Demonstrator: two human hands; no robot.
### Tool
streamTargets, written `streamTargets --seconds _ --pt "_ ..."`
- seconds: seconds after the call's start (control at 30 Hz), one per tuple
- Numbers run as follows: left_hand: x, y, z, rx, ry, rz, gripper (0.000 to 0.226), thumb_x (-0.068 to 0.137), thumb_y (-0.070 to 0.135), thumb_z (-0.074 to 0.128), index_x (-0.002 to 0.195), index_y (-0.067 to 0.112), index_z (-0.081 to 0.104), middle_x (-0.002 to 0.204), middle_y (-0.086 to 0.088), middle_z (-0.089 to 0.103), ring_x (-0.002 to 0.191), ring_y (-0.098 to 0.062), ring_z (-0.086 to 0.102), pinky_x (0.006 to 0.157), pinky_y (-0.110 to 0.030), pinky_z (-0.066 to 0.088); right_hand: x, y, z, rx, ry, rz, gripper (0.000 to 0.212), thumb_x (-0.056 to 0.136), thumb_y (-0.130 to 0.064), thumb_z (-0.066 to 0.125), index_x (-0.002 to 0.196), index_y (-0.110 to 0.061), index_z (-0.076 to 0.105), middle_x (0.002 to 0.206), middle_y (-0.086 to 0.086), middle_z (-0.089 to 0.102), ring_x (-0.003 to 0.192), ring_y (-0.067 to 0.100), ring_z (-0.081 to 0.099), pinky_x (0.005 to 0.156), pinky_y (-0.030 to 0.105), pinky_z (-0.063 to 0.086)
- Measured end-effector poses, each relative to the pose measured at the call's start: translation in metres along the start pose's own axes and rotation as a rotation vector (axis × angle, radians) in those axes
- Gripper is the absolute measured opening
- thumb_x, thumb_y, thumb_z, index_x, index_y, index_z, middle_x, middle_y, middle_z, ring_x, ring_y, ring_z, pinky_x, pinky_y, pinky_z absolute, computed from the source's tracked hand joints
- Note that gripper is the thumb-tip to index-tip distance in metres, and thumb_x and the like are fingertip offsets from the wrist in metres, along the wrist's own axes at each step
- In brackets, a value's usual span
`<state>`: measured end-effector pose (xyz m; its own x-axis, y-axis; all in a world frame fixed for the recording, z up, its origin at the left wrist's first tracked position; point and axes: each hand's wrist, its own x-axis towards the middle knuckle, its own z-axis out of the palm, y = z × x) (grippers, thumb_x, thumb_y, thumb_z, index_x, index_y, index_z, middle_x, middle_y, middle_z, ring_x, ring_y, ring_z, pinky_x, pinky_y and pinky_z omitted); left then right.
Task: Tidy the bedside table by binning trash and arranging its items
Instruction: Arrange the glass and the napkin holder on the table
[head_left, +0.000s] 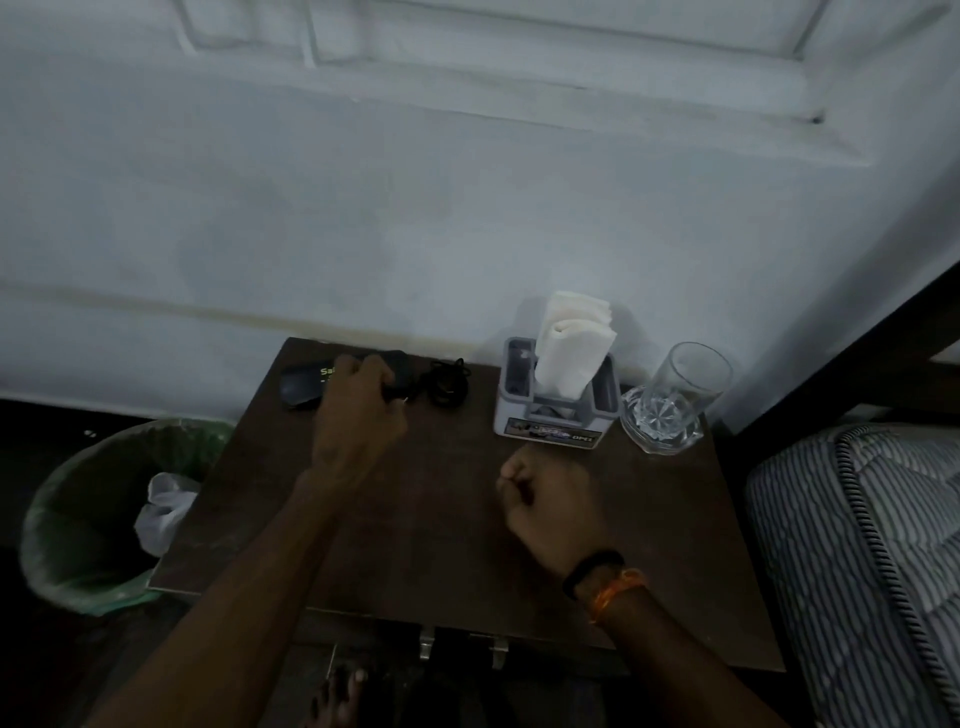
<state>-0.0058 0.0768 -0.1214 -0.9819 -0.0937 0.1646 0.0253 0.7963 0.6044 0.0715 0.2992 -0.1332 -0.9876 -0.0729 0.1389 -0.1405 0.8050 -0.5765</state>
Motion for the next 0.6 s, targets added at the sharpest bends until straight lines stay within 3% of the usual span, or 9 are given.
streamTargets --seconds 0.1,0.23,0.6 --pt "0.01 -0.026 -0.016 0.069 0.043 -0.025 0.048 0.079 0.014 0.074 0.122 0.007 0.055 0.132 -0.018 0.044 0.11 -0.037 0.056 0.09 -0.05 0.054 0.011 -0.018 0.017 -0.107 -0.094 -0.133 0.005 0.089 -0.023 0.055 0.09 -0.026 0.059 0.092 -0.007 0.06 0.078 0.009 0.055 0.068 0.022 0.04" --pt "0.017 -0.059 -0.023 0.097 -0.005 0.018 0.061 0.078 0.018 0.075 0.133 0.013 0.051 0.142 -0.012 0.041 0.119 -0.035 0.053 0.095 -0.049 0.051 0.029 -0.036 0.04 -0.167 -0.101 -0.181 0.018 0.093 -0.025 0.05 0.108 -0.021 0.06 0.11 -0.003 0.053 0.087 0.014 0.058 0.076 0.03 0.051" --pt "0.033 -0.087 -0.023 0.067 0.0 -0.001 0.06 0.08 0.02 0.072 0.137 0.012 0.051 0.147 -0.012 0.044 0.13 -0.033 0.048 0.104 -0.043 0.043 0.045 -0.052 0.066 -0.229 -0.133 -0.187 0.016 0.091 -0.024 0.051 0.102 -0.02 0.062 0.109 -0.002 0.053 0.085 0.016 0.06 0.074 0.03 0.052"
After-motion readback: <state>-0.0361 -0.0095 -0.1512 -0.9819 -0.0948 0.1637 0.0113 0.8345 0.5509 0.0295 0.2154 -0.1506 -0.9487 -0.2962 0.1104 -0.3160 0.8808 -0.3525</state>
